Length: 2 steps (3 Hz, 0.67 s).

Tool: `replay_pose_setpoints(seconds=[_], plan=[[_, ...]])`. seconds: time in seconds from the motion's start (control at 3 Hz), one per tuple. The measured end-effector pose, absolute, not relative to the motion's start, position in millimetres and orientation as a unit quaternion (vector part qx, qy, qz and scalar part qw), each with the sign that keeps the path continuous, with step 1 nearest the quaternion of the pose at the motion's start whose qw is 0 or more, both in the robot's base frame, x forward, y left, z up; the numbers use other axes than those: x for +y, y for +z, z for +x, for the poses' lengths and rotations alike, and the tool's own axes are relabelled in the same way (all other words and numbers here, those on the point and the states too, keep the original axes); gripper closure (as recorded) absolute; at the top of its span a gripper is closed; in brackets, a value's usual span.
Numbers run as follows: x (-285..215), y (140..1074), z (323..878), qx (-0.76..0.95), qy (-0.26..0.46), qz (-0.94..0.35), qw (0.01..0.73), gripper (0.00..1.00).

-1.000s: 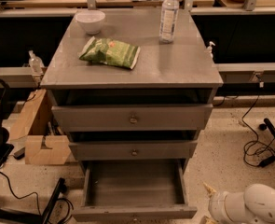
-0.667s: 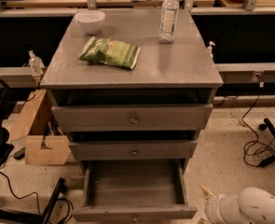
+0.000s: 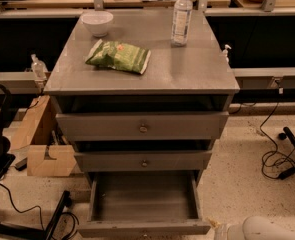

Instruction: Close bottom drawer

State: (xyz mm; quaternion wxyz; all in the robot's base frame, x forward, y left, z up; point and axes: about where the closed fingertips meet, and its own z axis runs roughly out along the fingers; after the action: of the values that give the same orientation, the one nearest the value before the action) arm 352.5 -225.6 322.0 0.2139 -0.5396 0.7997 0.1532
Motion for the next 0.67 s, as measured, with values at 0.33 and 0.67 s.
replay_pose_setpoints(seconds=[0.33,0.67], plan=[[-227,271,343,0.796,0.175,-0.542,0.203,0.38],[-222,227,335,0.790,0.206,-0.543,0.198,0.62]])
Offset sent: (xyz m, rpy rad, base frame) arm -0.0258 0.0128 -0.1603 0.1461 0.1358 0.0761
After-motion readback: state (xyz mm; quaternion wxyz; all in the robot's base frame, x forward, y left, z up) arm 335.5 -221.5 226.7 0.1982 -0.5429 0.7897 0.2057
